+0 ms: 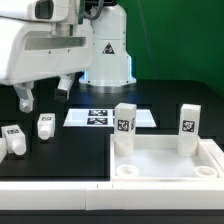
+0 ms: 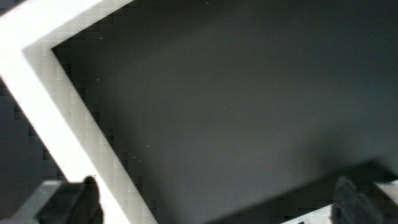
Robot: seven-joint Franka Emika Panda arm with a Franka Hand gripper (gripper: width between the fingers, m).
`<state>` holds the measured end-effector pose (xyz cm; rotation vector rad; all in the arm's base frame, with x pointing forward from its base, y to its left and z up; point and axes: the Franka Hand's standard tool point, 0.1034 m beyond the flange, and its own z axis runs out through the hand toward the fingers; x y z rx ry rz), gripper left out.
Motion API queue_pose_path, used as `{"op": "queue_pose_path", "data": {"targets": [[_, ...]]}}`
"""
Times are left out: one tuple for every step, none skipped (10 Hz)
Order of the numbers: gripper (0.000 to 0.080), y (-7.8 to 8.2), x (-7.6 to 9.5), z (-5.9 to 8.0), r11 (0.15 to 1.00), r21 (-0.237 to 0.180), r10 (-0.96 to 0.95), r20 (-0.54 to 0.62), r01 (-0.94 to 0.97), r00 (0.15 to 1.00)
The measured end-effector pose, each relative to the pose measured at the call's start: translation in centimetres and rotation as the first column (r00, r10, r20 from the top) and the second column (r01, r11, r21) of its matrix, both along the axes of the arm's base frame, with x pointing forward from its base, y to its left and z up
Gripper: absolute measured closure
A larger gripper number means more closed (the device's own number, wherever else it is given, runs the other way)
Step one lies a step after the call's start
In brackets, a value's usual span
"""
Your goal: Assemble square table
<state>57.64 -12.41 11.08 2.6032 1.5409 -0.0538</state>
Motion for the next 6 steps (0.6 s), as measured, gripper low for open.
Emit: {"op": "queue_pose_path", "data": {"targets": [[0.0150,-0.5,-0.5,-0.3,1.000,0.011,-0.029,-0.004,0.029,1.000],[0.0150,-2.4,-2.1,-1.1,0.992,0.032,-0.118,-0.019,0.119,0.993],[0.0150,-3.7,-4.3,-1.9,0.973,0.040,-0.227,-0.039,0.228,0.973],[0.0150,-4.1,-6.3,-2.4,0.942,0.045,-0.328,-0.080,0.332,0.941],[0.0150,-3.9,-6.5,-2.1,0.926,0.039,-0.365,-0.153,0.374,0.918],[0.0150,-4.0,-5.7,-2.0,0.932,0.039,-0.352,-0.132,0.359,0.927]]}}
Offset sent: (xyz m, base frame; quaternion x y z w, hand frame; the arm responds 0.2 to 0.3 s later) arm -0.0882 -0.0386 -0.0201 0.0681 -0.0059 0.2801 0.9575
